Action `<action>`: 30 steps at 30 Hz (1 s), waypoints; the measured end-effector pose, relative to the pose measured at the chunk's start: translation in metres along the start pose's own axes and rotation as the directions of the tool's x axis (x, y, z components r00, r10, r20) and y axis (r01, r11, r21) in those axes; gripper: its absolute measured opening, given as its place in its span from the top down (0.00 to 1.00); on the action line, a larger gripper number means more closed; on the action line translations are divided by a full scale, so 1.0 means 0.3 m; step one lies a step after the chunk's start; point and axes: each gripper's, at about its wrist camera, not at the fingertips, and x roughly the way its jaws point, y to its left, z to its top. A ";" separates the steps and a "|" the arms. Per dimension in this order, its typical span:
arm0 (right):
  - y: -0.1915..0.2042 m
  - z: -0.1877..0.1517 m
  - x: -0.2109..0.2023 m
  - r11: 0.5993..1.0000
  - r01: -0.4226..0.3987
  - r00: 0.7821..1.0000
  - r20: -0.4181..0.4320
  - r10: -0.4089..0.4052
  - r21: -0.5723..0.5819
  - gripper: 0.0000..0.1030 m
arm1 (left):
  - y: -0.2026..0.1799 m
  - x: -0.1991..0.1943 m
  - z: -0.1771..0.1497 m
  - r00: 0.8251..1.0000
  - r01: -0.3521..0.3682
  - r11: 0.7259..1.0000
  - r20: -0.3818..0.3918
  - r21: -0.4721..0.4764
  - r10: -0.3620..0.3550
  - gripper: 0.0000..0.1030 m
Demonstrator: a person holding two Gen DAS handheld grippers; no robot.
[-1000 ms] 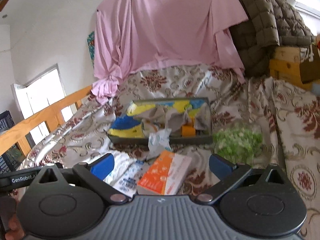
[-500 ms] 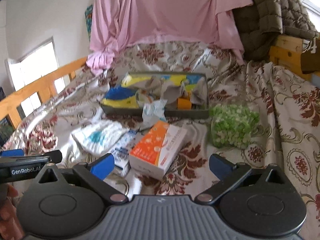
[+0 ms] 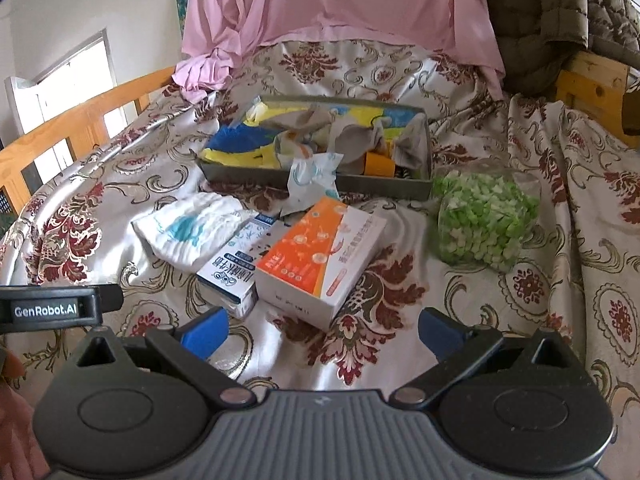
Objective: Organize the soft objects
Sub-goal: 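Lift both open tools and move them toward the whale towel and tissue packet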
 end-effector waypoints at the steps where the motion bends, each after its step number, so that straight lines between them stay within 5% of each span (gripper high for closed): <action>1: -0.002 0.000 0.002 1.000 -0.001 1.000 -0.002 0.001 0.004 0.00 | 0.005 0.003 0.001 1.000 0.000 1.000 -0.006 -0.012 0.000 0.01; 15: 0.006 0.004 0.005 0.999 -0.040 0.999 -0.008 0.040 0.013 0.00 | 0.022 -0.024 0.019 0.998 -0.056 0.997 0.023 -0.054 0.057 0.01; 30: -0.006 0.112 0.102 0.997 -0.034 0.999 0.024 0.036 -0.076 0.00 | 0.014 0.094 0.177 1.000 -0.024 0.995 0.021 0.092 0.022 0.01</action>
